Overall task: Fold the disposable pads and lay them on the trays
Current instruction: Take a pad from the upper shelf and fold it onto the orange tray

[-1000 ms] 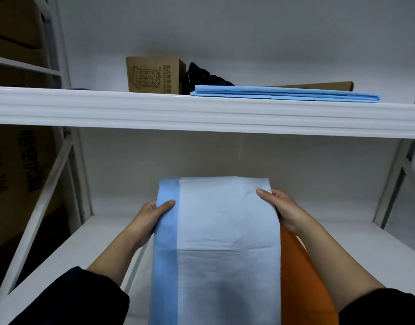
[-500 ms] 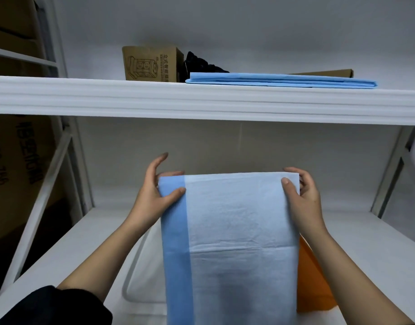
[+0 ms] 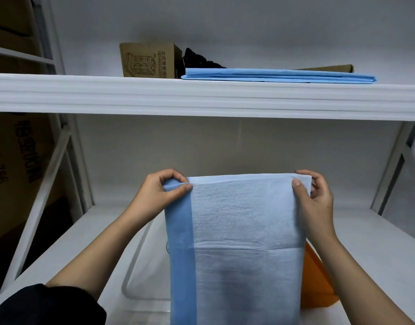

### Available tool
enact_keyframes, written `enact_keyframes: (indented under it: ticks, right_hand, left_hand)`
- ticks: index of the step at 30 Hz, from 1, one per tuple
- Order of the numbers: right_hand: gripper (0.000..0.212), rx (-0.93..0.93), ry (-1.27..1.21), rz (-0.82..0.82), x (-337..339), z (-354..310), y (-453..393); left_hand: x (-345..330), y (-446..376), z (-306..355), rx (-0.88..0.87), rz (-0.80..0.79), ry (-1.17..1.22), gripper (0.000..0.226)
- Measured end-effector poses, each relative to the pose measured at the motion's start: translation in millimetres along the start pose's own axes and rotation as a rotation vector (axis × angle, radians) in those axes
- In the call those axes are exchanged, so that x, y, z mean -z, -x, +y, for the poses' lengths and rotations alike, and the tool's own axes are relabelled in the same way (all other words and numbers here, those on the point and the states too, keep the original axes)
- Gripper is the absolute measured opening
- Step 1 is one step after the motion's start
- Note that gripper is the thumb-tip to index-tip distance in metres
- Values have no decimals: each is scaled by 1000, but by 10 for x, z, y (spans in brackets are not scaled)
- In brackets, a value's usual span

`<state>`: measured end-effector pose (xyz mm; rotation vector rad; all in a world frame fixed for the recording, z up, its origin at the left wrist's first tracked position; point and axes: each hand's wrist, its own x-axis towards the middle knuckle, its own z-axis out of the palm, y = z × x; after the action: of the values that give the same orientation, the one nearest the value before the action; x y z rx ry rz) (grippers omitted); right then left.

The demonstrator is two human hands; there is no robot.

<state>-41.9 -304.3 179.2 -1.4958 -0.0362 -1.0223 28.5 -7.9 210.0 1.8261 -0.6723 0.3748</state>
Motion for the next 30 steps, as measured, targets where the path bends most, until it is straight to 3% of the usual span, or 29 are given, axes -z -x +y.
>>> enact_keyframes:
  ticks: [8, 13, 15, 18, 20, 26, 30]
  right_hand:
    - [9, -31, -3, -67, 67, -37, -91]
    - [8, -31, 144, -149, 37, -9, -88]
    - [8, 35, 272, -262, -96, -49, -63]
    - [5, 84, 364, -624, -473, -164, 33]
    - [10, 55, 404, -777, -710, -187, 109]
    - [9, -78, 187, -713, -941, -202, 109]
    - [15, -48, 226, -641, -924, -250, 97]
  left_hand:
    - [-52, -33, 82, 122, 173, 71, 19]
    - [-63, -37, 121, 110, 134, -13, 18]
    - [-96, -48, 149, 79, 100, -73, 18]
    - [-139, -59, 206, 23, 61, -159, 18]
    - [-157, -60, 236, 2, 46, -203, 19]
    - [-125, -72, 311, -12, 23, -227, 15]
    - [-89, -65, 310, 24, 21, -188, 20]
